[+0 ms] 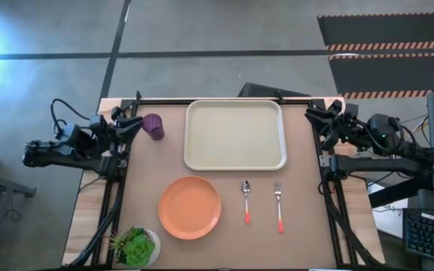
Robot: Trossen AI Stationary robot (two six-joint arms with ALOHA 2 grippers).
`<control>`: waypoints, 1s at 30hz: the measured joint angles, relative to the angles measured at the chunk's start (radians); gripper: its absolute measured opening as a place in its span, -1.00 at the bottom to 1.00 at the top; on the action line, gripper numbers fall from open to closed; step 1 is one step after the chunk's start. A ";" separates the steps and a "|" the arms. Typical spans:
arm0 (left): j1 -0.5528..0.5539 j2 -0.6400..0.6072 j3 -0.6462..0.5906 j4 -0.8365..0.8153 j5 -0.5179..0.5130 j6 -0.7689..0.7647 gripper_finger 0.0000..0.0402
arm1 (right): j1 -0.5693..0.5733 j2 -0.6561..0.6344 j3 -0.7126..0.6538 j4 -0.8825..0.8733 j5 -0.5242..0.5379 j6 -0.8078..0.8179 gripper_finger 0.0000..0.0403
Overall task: Pick and place plate/cup/fork/spoon on tray
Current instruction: Put the orange fork on the right of the white tray
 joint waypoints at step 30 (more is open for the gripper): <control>0.000 -0.017 0.003 -0.008 -0.003 0.001 -0.64 | 0.000 0.330 0.230 -0.282 -0.114 0.091 -0.55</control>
